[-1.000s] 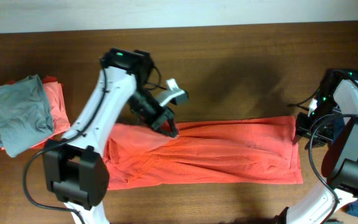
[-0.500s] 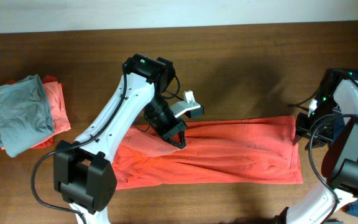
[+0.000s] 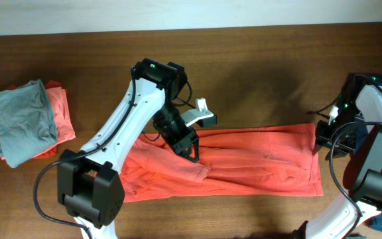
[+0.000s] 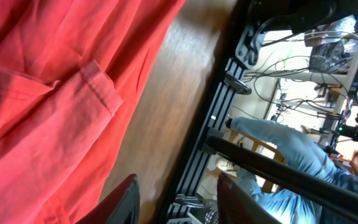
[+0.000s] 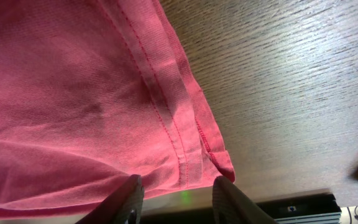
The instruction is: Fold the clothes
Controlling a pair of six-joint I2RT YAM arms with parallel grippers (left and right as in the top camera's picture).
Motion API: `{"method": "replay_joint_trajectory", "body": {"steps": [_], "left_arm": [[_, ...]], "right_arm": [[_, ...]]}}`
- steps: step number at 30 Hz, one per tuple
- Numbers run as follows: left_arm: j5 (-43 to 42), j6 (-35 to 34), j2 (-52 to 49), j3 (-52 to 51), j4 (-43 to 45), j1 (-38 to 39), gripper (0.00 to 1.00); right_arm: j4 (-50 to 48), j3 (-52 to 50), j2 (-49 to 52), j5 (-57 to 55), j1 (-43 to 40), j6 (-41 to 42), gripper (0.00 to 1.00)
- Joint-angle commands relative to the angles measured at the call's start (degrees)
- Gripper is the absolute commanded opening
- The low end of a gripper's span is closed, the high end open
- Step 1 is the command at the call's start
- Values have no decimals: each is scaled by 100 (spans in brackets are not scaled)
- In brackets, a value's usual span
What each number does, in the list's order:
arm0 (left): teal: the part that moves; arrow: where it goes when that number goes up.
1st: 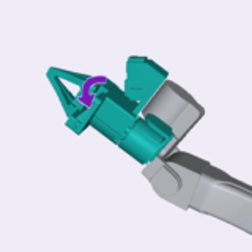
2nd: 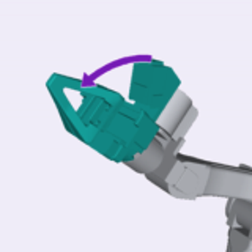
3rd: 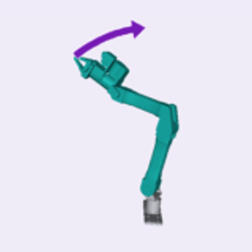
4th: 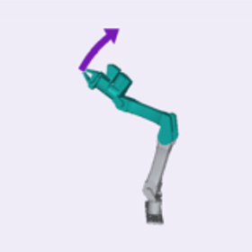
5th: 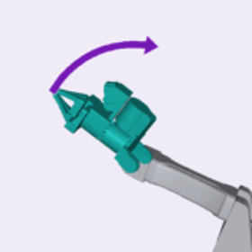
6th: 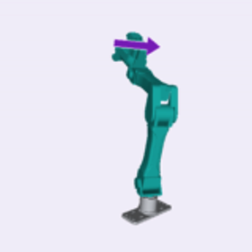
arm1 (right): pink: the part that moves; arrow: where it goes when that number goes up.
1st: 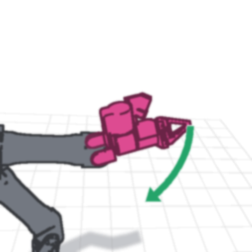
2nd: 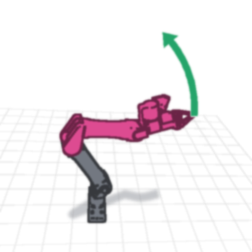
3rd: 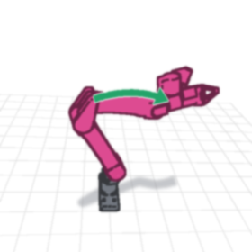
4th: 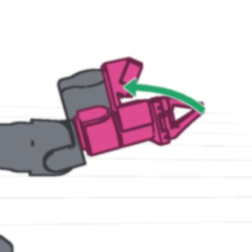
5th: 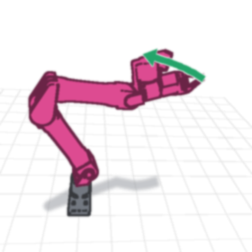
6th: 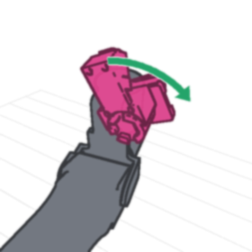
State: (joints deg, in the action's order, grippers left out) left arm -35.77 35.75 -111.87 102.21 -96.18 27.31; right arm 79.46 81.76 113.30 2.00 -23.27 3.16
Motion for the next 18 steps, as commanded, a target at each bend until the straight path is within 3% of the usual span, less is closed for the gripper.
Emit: {"method": "replay_joint_trajectory", "body": {"steps": [1, 7, 16, 18], "left_arm": [[428, -240, 35, -59, 190, -28, 25], [2524, -2330, 24, -114, 1307, -358, 13], [2549, -3016, -146, -828, 1790, -1069, 10], [2562, -3016, -149, -1049, 1762, -1117, 23]], "right_arm": [[22, 76, -162, 35, -33, 24, 42], [26, 76, -162, 35, -33, 24, 42], [28, 76, -162, 39, -33, 26, 42], [26, 76, -162, 59, -33, 24, 42]]}}
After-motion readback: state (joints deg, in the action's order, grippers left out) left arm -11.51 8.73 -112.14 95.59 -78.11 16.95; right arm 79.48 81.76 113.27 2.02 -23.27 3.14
